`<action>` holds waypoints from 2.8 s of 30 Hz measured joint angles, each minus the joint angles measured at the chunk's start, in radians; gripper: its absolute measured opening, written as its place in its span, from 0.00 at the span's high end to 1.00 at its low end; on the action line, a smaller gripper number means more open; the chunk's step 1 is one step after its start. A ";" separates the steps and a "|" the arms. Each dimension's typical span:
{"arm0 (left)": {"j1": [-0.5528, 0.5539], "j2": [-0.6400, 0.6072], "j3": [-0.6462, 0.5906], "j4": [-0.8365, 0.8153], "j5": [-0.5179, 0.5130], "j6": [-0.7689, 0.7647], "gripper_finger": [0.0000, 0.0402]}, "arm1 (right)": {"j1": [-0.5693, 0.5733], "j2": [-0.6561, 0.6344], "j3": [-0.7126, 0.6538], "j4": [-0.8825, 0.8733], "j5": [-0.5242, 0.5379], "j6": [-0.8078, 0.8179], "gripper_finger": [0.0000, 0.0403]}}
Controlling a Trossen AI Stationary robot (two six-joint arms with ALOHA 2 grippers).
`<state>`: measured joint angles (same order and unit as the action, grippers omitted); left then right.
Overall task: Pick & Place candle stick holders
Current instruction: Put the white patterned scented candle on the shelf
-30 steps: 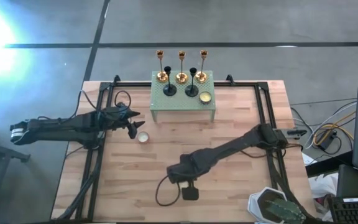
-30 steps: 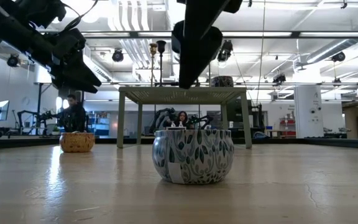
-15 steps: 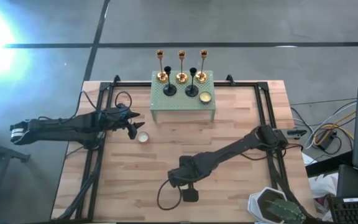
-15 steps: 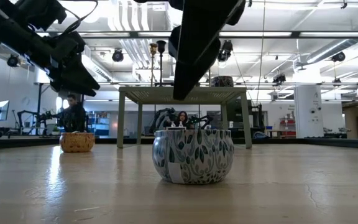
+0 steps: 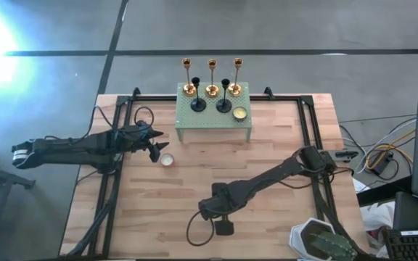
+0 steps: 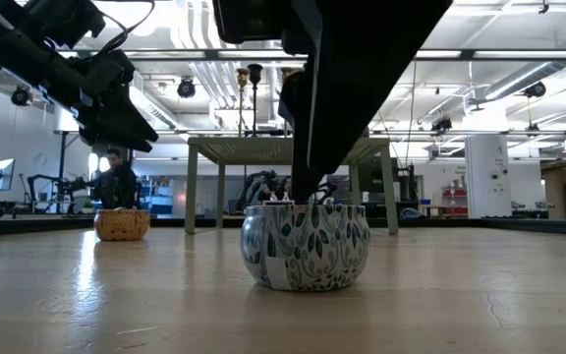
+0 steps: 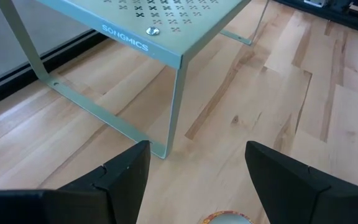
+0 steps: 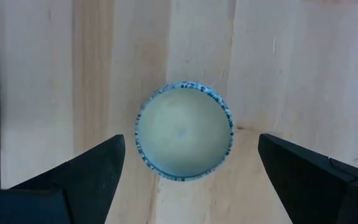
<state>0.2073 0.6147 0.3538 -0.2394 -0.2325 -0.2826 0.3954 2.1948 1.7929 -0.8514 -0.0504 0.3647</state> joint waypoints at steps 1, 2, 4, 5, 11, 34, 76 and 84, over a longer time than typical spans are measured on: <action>0.000 0.000 0.000 0.000 0.000 0.000 0.33 | 0.000 0.000 -0.003 0.004 0.001 0.001 0.10; 0.000 0.000 0.000 0.000 0.000 0.000 0.33 | 0.001 0.000 -0.005 0.008 0.001 0.002 0.10; 0.000 0.000 0.000 0.000 0.000 0.000 0.33 | 0.001 0.000 -0.011 0.030 0.001 0.002 0.10; 0.000 0.000 0.000 0.000 0.000 -0.001 0.33 | 0.001 0.000 -0.014 0.038 0.001 0.003 0.10; 0.000 0.000 0.000 -0.001 0.000 -0.002 0.33 | 0.009 0.000 -0.037 0.075 -0.002 0.028 0.10; 0.000 0.000 0.001 -0.001 0.000 -0.002 0.33 | 0.019 0.000 -0.173 0.249 0.001 0.049 0.10; 0.000 0.003 -0.018 -0.008 0.000 -0.058 0.33 | -0.047 -0.072 -0.167 0.059 0.028 0.080 0.29; 0.000 0.004 -0.018 0.030 0.000 -0.055 0.33 | -0.114 -0.169 -0.167 -0.001 0.028 0.038 0.29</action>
<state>0.2076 0.6186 0.3355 -0.2095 -0.2330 -0.3378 0.2815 2.0258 1.6257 -0.8527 -0.0223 0.4028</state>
